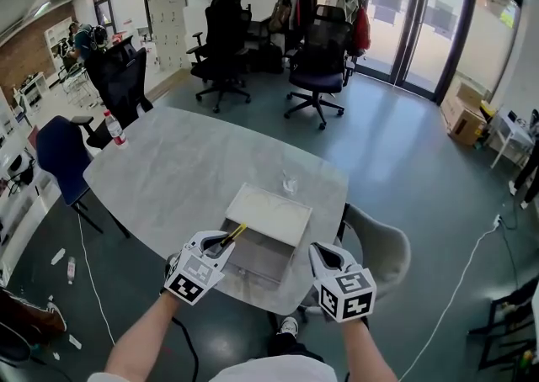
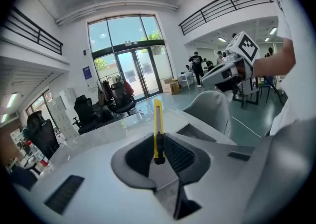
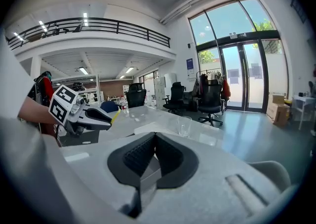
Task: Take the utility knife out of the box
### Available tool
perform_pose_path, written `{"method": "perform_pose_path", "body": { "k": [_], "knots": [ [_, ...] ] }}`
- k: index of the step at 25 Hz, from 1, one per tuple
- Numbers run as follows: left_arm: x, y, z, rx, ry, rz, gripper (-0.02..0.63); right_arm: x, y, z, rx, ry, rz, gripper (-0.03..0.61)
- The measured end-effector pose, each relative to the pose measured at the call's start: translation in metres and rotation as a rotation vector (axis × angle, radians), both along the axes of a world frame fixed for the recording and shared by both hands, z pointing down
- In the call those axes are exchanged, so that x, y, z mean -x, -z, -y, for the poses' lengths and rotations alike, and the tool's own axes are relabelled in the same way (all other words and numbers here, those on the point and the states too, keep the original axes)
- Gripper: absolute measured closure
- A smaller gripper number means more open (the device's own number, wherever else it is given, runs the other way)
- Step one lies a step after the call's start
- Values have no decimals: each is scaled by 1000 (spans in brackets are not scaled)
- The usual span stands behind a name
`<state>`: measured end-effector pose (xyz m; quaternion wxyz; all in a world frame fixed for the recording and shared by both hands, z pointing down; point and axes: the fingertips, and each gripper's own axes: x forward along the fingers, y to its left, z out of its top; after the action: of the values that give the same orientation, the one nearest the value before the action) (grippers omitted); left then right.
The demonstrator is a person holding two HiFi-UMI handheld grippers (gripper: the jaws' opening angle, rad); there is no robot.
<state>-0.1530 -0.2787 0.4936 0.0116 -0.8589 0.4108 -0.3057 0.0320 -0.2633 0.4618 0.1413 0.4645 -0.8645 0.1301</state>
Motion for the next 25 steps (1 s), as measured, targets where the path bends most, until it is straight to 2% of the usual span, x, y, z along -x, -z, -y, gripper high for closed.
{"method": "perform_pose_path", "body": {
  "k": [5,11,25],
  "knots": [
    [10,19,-7,-44,93,-117,552,2,4,-6,-14,-7,5,574],
    [12,31,-18,-62,127,-196,552,2,12,-13,-29,-13,5,574],
    [13,23,-35,-45,146,-234,552,1,12,-25,-33,-14,17,574]
  ]
}}
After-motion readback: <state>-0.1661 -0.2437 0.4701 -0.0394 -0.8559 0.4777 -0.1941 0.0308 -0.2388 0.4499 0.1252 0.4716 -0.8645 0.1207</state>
